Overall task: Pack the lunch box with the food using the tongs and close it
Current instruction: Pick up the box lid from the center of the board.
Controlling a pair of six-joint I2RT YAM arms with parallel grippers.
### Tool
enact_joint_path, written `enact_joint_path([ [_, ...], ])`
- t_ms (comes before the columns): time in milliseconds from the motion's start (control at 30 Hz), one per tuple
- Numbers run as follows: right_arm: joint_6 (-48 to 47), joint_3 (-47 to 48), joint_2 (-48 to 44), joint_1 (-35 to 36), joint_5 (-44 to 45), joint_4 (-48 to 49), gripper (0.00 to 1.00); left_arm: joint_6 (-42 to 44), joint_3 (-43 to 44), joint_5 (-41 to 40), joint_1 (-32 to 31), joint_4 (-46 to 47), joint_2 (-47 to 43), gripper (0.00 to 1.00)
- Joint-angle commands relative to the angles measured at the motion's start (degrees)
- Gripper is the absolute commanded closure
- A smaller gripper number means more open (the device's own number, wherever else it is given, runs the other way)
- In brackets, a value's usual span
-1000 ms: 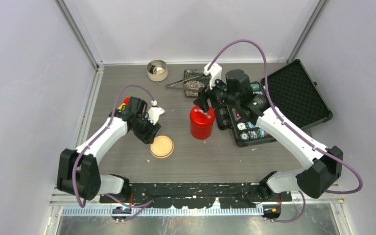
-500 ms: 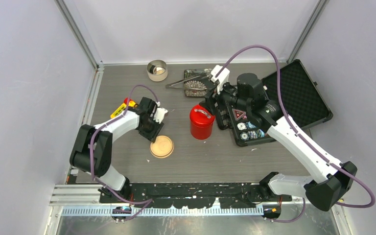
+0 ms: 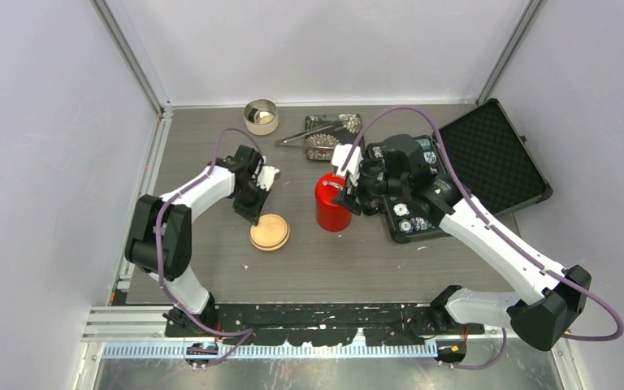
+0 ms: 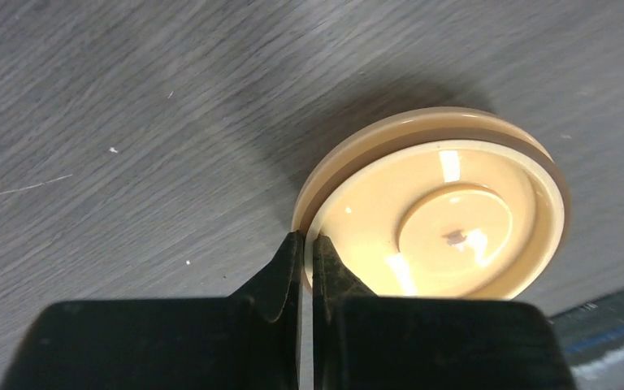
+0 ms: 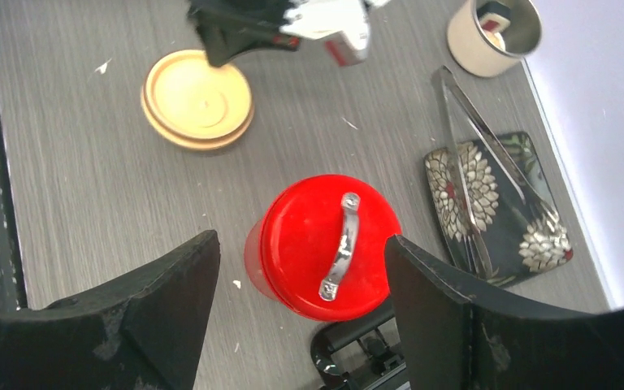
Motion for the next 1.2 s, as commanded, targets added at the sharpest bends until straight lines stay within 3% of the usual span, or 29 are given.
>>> enact_joint_path([
  [0, -12.37, 0.54, -0.16, 3.77, -0.64, -3.71, 0.22, -0.89, 7.26, 9.78, 1.37, -10.49, -1.35, 1.0],
  [367, -27.58, 0.32, 4.89, 7.38, -8.44, -4.45, 0.29, 2.2, 18.41, 34.21, 2.44, -27.63, -1.75, 1.0],
  [700, -32.75, 0.95, 6.95, 7.47, -15.08, -2.47, 0.34, 2.41, 21.79, 42.95, 2.43, -32.45, -2.58, 1.0],
  [900, -32.08, -0.68, 7.21, 7.88, -16.59, 3.24, 0.35, 2.22, 21.76, 46.76, 2.35, -33.43, -2.59, 1.0],
  [1167, -29.52, -1.18, 8.05, 8.32, -17.58, 6.28, 0.44, 1.62, 22.63, 50.34, 1.85, -34.41, -0.73, 1.0],
])
